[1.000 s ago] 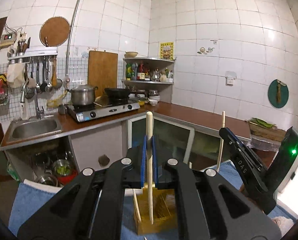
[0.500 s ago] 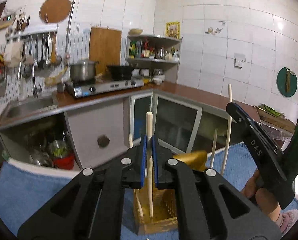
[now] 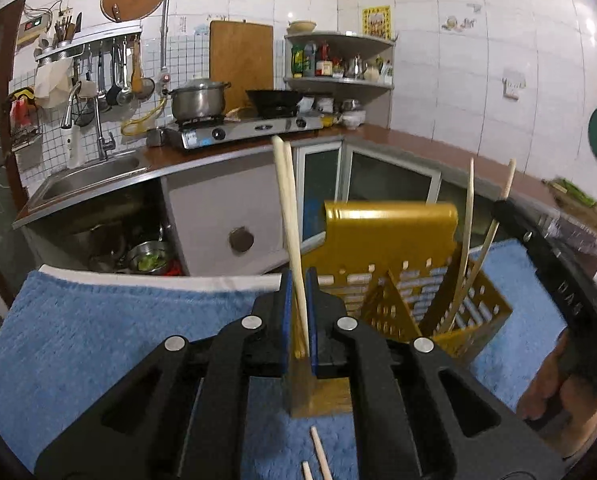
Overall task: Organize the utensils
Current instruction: 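Lower the chopstick into the yellow holder and open the left gripper, then withdraw the open left gripper while the right gripper closes on a wooden chopstick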
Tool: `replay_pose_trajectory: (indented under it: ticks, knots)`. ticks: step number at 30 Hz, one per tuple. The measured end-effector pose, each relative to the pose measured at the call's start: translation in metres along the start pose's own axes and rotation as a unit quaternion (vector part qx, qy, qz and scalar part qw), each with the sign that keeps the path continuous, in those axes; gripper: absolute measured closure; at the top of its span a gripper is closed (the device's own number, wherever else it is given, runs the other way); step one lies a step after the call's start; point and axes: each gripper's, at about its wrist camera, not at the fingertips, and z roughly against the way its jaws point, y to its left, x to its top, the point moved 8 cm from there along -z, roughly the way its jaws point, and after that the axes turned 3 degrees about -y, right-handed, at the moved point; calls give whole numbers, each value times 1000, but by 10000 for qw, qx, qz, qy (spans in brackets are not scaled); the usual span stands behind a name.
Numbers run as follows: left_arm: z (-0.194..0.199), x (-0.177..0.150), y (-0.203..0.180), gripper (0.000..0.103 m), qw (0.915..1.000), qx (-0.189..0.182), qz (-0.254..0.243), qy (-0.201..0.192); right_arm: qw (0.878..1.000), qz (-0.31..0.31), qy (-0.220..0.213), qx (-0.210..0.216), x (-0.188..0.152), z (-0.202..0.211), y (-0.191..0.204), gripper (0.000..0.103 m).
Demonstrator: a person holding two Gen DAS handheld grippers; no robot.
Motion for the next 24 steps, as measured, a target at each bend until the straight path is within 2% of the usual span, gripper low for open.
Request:
replay_pose_trajectory:
  ticks: [3,5,7,8,9,10,13,17,19,21,24]
  knots:
    - [5,-5,-1,95,10000,66,-42,-5,9997,-51,253,21,-3,3,-4,94]
    - [10,-6,1,83,10000,-32,77,48,9994,22,348,13,-2,7,-3,94]
    - [21,-4,6,56,9997,-93,213,-11,9991,115,404,-8,2,12,-1,94]
    - [30,-3,10,46,9995,-95,284,-79,9988,140,467,-28,4,15,0,93]
    - [36,-3,12,31,9995,-57,283,-85,9986,157,506,-22,5,18,2,80]
    - [43,-3,16,27,9996,5,255,-93,9985,163,524,-44,7,22,3,63]
    - [64,-12,33,21,9995,193,233,-23,9982,110,582,-110,11,39,10,59]
    - [86,-34,67,12,9982,423,378,188,9954,143,923,-222,3,55,29,51]
    - [90,-42,77,9,9977,525,351,257,9901,183,1353,-321,-16,62,45,50]
    - [91,-55,83,9,9976,455,246,456,9818,320,1832,-383,-41,67,61,47]
    - [92,-74,90,9,9971,382,114,647,9699,767,2250,-528,-75,78,82,47]
